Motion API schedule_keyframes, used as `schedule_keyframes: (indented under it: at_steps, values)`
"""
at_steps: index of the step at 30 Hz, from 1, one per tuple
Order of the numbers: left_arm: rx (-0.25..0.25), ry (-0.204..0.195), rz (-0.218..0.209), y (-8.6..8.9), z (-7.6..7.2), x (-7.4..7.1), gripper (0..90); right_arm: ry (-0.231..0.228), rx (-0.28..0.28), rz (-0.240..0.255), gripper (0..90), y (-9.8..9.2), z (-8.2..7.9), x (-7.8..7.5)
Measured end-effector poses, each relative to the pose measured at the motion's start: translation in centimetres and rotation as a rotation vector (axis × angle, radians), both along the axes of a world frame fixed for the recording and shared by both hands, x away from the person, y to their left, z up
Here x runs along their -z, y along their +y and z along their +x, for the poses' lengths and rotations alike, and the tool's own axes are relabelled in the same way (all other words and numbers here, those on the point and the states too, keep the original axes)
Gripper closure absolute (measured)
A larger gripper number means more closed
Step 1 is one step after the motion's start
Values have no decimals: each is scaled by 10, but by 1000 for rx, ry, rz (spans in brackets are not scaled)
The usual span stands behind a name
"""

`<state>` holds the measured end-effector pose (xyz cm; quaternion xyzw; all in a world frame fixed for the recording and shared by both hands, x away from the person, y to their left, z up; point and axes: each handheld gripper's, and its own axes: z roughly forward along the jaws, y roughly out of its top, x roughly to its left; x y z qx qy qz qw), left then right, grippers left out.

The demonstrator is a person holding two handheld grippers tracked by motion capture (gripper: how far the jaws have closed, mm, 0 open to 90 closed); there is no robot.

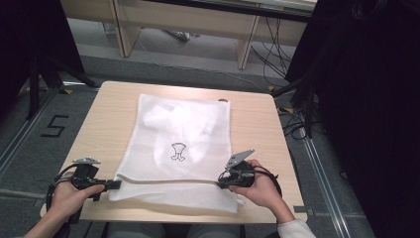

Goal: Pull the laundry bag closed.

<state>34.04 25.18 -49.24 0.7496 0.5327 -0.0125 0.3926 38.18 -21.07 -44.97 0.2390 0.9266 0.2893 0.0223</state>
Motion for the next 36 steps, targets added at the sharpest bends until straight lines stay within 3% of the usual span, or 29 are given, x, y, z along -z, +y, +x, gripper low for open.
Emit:
schedule_keyframes:
  at_steps: [1,4,6,24,25,32,33,36]
  values:
    - [1,0,0,0,0,0,855,15,4,3,824,-1,0,0]
    - [-2,1,-3,0,0,0,855,-3,12,5,824,-3,-1,1]
    - [1,0,0,0,0,0,855,15,16,4,824,-4,-1,-1]
    - [-8,-3,-2,-1,0,1,856,8,16,10,824,-13,0,0]
    - [-13,-7,-4,-1,0,1,856,34,55,4,824,-13,-3,-1]
    - [-6,-2,-1,-1,0,0,855,20,51,5,824,-16,-2,-1]
    - [-14,-8,-7,-1,0,1,855,9,29,6,824,-17,0,0]
    - [-11,-7,-8,-1,0,1,855,20,29,12,824,-19,0,0]
